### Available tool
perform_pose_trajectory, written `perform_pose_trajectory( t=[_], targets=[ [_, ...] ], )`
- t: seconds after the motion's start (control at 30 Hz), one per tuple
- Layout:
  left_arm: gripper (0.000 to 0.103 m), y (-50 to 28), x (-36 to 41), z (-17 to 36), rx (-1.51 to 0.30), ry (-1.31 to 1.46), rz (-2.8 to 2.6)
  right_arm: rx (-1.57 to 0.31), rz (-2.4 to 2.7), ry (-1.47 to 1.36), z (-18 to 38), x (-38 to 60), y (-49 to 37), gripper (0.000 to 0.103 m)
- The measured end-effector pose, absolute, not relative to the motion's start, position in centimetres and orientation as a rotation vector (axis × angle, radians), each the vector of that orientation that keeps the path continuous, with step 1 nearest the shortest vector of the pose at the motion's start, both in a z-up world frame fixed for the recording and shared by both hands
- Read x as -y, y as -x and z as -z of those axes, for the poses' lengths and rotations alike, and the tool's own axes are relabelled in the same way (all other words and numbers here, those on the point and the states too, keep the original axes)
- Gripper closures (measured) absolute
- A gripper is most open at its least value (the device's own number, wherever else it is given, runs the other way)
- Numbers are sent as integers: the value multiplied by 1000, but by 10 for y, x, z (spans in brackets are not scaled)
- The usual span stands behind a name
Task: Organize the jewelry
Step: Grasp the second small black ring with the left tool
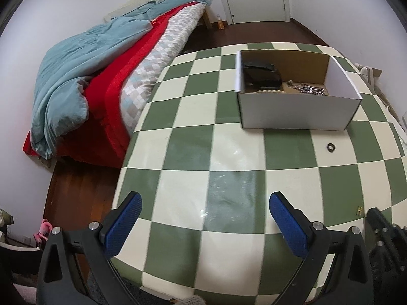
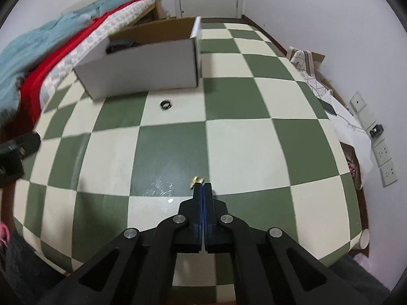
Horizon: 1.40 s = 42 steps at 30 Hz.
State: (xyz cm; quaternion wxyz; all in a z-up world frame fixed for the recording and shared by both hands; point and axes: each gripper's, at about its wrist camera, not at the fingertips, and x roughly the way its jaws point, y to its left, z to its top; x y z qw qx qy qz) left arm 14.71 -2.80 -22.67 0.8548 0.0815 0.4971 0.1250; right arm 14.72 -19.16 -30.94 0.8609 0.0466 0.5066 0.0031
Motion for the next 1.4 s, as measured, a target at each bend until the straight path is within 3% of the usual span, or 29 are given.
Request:
perform_pose_trajectory(
  t=[0.3, 0.53, 0.6, 0.67, 0.73, 0.83, 0.93, 1.3, 1.4],
  targets=[
    [1, -171, 75, 243, -1096, -167, -131, -997, 5, -345, 282, 259, -149, 103],
    [1, -176, 73, 247, -1076, -225, -201, -1082, -149, -435, 298, 251, -156, 102],
    [1, -174, 63, 248, -1071, -238, -225, -1086, -153, -399, 304, 236, -156, 95],
    [1, -174, 51, 248, -1075, -232, -248, -1097, -161, -381, 311, 223, -158, 81],
    [1, -173, 42, 246, -1075, -219, -263, -1108, -161, -352, 317, 212, -159, 76],
    [2, -173, 31, 245, -1078, -198, -279, -1081, -124, -241, 318, 195, -156, 76],
    [2, -174, 28, 244, -1078, -183, -277, -1066, -83, -140, 318, 184, -156, 96],
    [2, -189, 67, 247, -1081, -149, -136, -1001, -20, -387, 303, 260, -157, 96],
    [2, -199, 90, 251, -1092, -124, -51, -998, 3, -397, 301, 273, -163, 103]
  ],
)
